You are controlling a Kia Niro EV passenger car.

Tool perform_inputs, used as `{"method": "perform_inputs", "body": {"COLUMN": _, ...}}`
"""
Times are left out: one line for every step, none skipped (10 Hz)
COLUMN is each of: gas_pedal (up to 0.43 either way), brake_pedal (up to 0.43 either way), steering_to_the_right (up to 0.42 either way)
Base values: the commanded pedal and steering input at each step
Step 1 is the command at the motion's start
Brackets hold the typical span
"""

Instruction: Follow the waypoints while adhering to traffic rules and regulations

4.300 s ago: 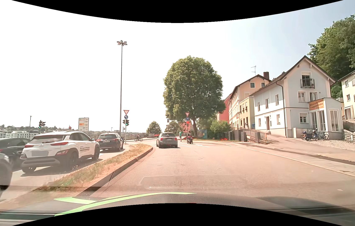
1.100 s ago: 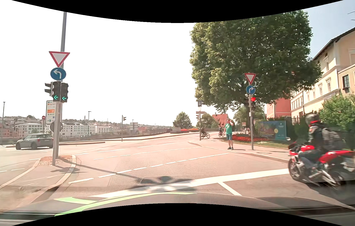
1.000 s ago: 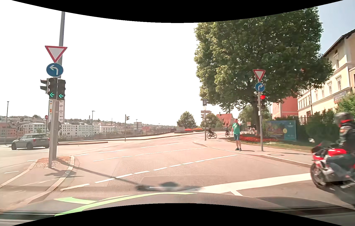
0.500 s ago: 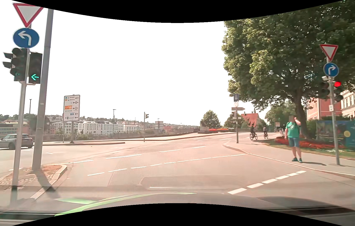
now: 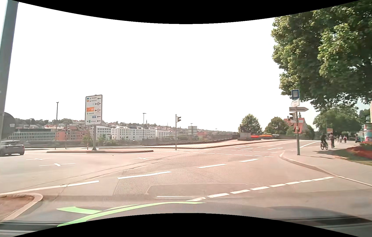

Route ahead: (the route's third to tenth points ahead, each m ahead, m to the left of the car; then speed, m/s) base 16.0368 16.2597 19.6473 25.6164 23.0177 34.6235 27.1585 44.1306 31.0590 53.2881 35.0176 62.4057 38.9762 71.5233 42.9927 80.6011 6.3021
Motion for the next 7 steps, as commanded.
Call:
{"method": "perform_inputs", "body": {"gas_pedal": 0.039, "brake_pedal": 0.000, "steering_to_the_right": -0.208}}
{"method": "perform_inputs", "body": {"gas_pedal": 0.039, "brake_pedal": 0.000, "steering_to_the_right": -0.210}}
{"method": "perform_inputs", "body": {"gas_pedal": 0.039, "brake_pedal": 0.000, "steering_to_the_right": -0.211}}
{"method": "perform_inputs", "body": {"gas_pedal": 0.039, "brake_pedal": 0.000, "steering_to_the_right": -0.213}}
{"method": "perform_inputs", "body": {"gas_pedal": 0.047, "brake_pedal": 0.000, "steering_to_the_right": -0.215}}
{"method": "perform_inputs", "body": {"gas_pedal": 0.047, "brake_pedal": 0.000, "steering_to_the_right": -0.218}}
{"method": "perform_inputs", "body": {"gas_pedal": 0.047, "brake_pedal": 0.000, "steering_to_the_right": -0.220}}
